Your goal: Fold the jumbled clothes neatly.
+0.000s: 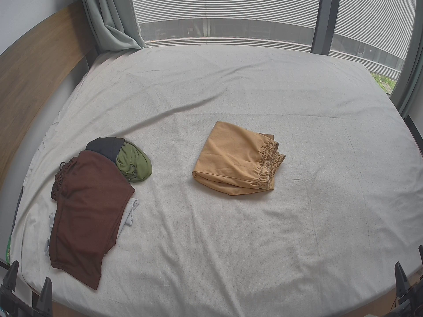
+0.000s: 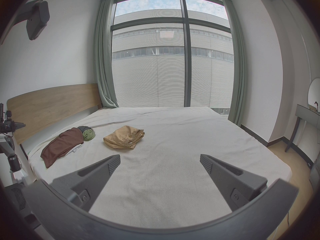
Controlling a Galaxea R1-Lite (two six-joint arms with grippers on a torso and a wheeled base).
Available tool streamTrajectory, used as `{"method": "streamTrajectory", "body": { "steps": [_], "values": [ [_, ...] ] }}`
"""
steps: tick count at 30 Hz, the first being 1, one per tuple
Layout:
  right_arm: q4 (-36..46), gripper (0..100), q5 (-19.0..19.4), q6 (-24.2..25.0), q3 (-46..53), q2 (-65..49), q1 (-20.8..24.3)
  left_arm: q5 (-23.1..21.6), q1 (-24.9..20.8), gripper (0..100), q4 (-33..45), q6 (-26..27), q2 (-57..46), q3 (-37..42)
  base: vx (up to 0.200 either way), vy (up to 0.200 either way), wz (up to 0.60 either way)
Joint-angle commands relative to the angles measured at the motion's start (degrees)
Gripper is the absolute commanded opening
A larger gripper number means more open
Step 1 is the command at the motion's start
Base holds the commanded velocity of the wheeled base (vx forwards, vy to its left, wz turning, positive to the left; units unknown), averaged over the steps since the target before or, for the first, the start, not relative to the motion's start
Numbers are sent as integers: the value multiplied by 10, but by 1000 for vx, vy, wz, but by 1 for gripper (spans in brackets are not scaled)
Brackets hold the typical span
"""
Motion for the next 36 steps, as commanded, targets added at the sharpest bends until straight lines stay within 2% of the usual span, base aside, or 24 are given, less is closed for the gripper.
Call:
{"method": "streamTrajectory", "body": {
  "steps": [1, 36],
  "values": [
    [0, 100, 0, 0, 9, -9, 0, 1, 0, 100, 0, 0, -9, 9, 0, 0, 0],
    [0, 100, 0, 0, 9, -9, 0, 1, 0, 100, 0, 0, -9, 9, 0, 0, 0]
  ]
}}
